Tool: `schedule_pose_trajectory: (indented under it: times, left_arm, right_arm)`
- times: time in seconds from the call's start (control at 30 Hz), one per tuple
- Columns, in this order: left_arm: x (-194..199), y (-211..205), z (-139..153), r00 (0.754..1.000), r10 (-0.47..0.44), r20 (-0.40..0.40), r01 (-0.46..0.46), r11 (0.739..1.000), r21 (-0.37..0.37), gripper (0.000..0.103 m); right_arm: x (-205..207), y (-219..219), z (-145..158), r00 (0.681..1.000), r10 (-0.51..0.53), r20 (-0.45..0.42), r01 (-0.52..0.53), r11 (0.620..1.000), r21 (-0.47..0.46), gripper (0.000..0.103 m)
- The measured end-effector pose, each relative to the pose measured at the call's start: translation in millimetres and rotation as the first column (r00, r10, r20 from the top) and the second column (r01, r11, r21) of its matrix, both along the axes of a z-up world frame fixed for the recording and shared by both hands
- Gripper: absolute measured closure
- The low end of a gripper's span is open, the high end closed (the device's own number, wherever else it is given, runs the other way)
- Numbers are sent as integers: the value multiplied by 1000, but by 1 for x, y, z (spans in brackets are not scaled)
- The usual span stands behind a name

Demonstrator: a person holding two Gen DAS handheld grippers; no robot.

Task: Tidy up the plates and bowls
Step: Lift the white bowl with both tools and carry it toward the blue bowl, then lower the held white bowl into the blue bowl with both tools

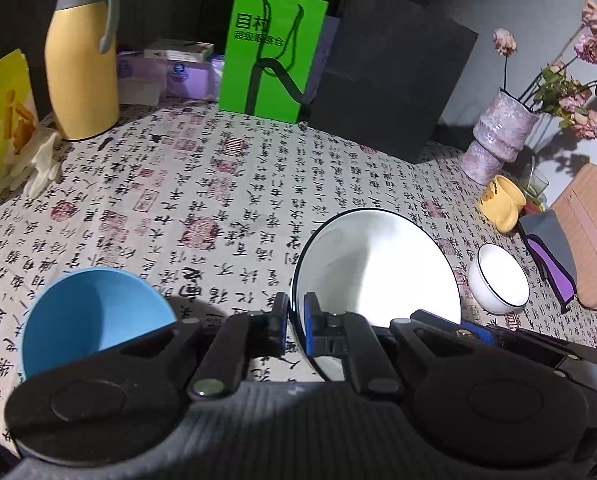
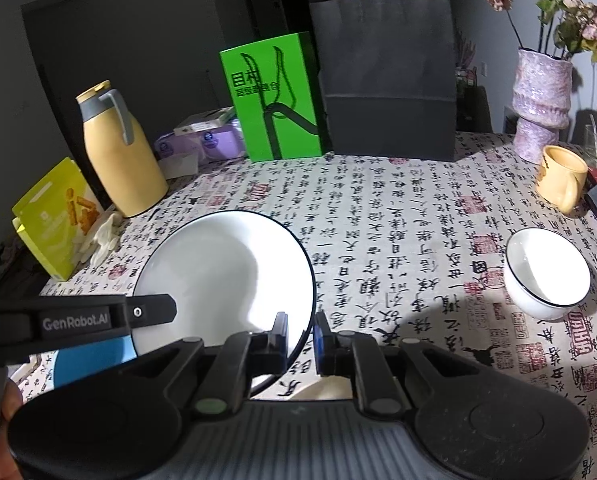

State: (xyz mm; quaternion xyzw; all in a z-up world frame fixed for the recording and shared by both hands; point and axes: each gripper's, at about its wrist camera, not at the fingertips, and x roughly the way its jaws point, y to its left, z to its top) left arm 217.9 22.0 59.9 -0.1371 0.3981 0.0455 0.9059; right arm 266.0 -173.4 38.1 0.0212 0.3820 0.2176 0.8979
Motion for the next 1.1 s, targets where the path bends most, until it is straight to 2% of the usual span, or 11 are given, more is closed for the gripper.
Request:
schedule_pose_trajectory:
  times: [0.8, 1.1]
  left_arm:
    - [-54, 78, 9, 989, 144, 45, -143, 990, -21, 94]
    - [-68, 109, 0, 981, 191, 37, -190, 981, -32, 94]
  right_arm:
    - [-33, 82, 6, 991, 136, 14, -136, 991, -1, 91]
    - [-39, 113, 0, 984, 181, 0, -181, 984, -7, 91]
